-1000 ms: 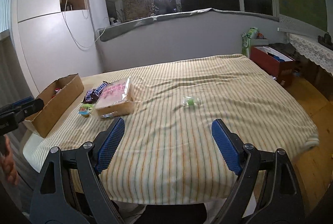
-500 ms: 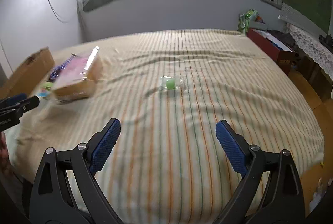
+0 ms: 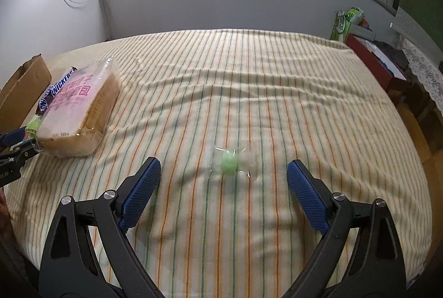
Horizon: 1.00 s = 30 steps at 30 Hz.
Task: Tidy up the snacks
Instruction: 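Move both open tools back toward the remaining snacks on the bed, then grasp the green-lidded cup snack with the left tool while the right tool grasps the green candy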
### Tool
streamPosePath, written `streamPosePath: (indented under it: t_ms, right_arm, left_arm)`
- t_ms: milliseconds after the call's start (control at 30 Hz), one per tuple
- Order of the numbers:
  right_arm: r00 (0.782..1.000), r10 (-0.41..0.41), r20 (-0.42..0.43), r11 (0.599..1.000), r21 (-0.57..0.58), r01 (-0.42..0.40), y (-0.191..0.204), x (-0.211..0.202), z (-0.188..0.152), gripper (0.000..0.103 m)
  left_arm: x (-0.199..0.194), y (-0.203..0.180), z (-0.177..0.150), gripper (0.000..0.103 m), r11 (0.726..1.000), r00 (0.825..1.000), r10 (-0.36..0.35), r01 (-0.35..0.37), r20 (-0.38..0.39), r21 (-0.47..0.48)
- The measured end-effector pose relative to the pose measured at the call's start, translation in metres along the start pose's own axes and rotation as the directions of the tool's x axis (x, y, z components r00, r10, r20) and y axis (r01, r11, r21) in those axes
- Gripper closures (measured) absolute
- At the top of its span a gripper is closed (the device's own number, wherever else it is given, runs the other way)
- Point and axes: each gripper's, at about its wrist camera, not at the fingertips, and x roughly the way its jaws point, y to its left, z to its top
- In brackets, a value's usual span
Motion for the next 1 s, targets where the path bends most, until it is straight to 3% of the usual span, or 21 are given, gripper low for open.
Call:
streamPosePath:
  t_ms: [433,533,567,600,667,800,1000]
  right_arm:
    - [1.000,0.008,0.008,1.000,0.012,-0.008,-0.003,0.001,-0.002,0.016]
    - [1.000,-0.006,0.021,1.000,0.017,0.005,-0.005,0.000,-0.004,0.031]
    - [1.000,-0.014,0.026,1.000,0.016,0.013,-0.005,-0.001,-0.005,0.043]
    - [0.999,-0.021,0.037,1.000,0.016,0.021,-0.006,-0.003,-0.006,0.051]
    - [0.998,-0.025,0.049,0.999,0.025,0.023,-0.009,-0.005,-0.008,0.058]
    - [0.997,-0.026,0.067,0.999,0.047,0.023,-0.015,-0.007,-0.010,0.071]
    - [0.996,-0.010,0.084,0.998,0.055,0.006,-0.017,-0.009,-0.011,0.074]
  left_arm:
    - [0.003,0.000,-0.001,0.028,1.000,1.000,0.003,-0.003,0.012,0.000]
    - [0.003,-0.001,-0.001,0.028,1.000,1.000,0.005,-0.005,0.015,0.001]
    - [0.002,0.000,-0.002,0.037,1.000,1.000,0.000,0.000,0.021,-0.004]
    - [0.001,0.001,-0.002,0.062,1.000,0.999,0.000,0.000,0.032,-0.009]
    - [-0.002,0.002,-0.005,0.072,1.000,0.999,-0.006,0.006,0.051,-0.013]
    - [-0.003,0.003,-0.007,0.074,1.000,0.998,-0.010,0.011,0.061,-0.012]
    - [-0.003,0.005,-0.008,0.074,1.000,0.998,-0.021,0.022,0.062,-0.020]
